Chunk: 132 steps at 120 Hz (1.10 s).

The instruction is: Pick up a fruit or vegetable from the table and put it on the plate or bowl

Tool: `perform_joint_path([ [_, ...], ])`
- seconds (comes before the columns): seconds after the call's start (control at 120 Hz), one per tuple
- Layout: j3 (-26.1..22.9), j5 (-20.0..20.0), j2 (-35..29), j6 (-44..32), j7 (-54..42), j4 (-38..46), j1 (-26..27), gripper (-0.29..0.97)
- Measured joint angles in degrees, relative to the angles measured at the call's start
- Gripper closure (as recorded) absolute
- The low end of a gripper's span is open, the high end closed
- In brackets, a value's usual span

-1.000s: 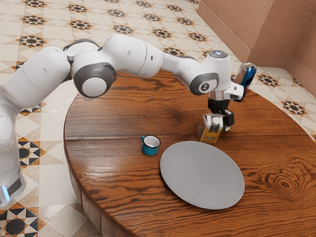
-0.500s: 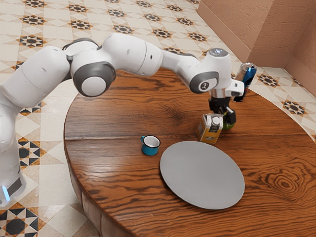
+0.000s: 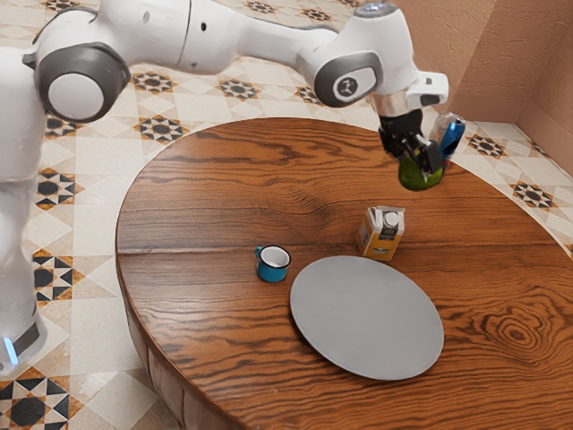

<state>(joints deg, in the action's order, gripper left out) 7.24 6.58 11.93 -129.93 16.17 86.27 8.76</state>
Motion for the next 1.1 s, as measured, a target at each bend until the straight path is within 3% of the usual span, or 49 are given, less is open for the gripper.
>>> perform_joint_path([
  [0.15,-2.49,-2.14,-7.45,0.27,6.28,8.92,6.44,0.60],
  [0.3,-4.36,-3.29,-9.27,0.41,13.02,13.83,9.30,0.61],
  [0.708,-9.38,-2.85,-9.53,0.51,27.94,18.89,4.71,0.61],
  [0.833,-8.95,-2.00,-9.55,0.51,30.79,19.47,6.84,0.31],
  [1.1,-8.27,-1.25,-11.08,1.43,38.04,19.48,5.76,0.06],
])
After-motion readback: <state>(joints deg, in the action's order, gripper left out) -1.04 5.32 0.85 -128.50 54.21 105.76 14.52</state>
